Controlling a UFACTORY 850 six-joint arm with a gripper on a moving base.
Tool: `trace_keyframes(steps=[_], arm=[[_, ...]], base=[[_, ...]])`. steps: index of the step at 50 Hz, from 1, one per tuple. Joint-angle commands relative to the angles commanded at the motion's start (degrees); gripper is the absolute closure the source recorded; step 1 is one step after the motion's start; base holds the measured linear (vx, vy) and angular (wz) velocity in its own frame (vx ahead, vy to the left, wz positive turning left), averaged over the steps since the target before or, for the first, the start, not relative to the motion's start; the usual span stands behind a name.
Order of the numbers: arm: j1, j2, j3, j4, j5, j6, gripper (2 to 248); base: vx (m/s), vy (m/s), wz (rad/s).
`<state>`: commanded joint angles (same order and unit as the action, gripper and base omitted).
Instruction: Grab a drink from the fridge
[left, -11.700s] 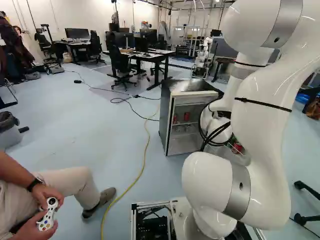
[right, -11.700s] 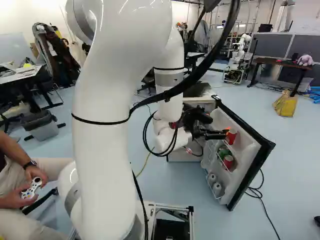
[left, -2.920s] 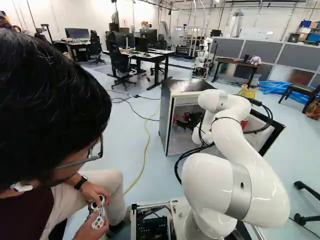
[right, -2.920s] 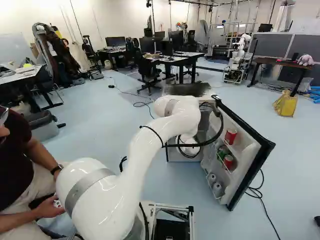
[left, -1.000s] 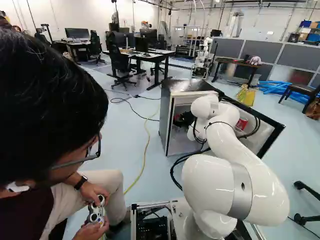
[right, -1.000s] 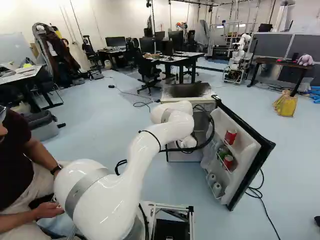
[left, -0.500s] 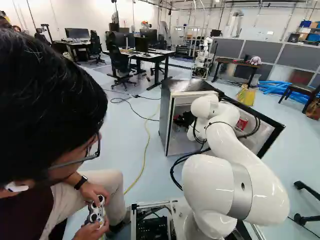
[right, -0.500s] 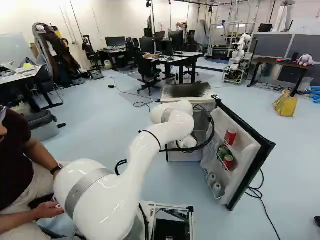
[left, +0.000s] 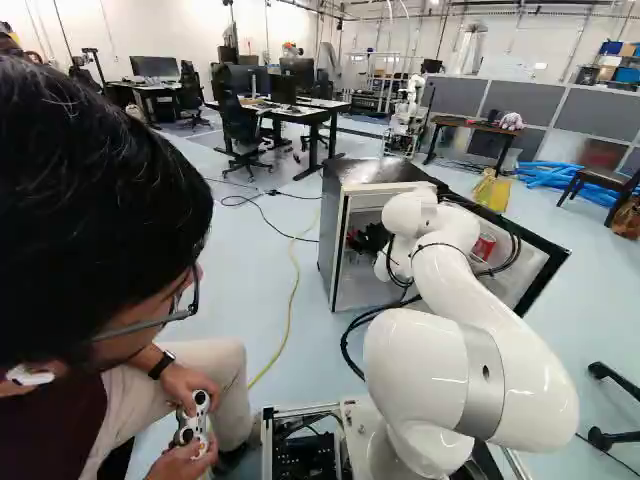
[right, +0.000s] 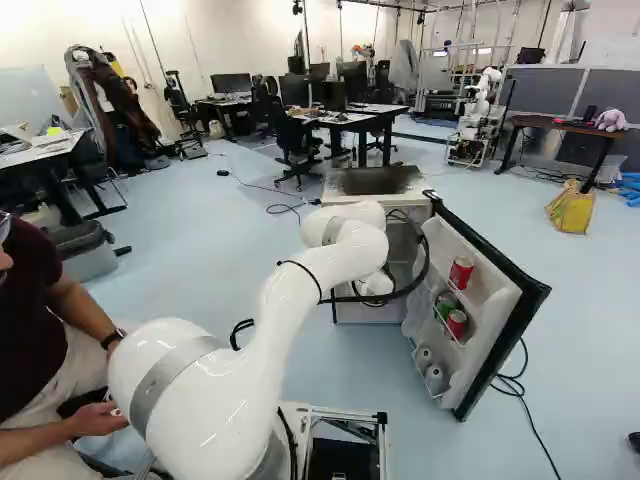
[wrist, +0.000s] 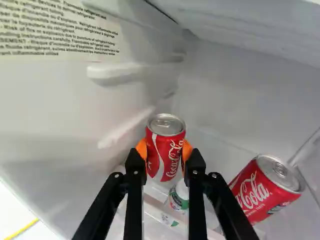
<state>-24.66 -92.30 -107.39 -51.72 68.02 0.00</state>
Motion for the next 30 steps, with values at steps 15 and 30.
trace_keyframes(steps=[15,30], arm=[[-0.4,1.8,3.4,0.0,0.0,0.0,163],[-0.9,4.2,7.7,0.0,0.0,0.0,163]], base=[[0.000,0.000,0.000],[0.000,0.000,0.000]])
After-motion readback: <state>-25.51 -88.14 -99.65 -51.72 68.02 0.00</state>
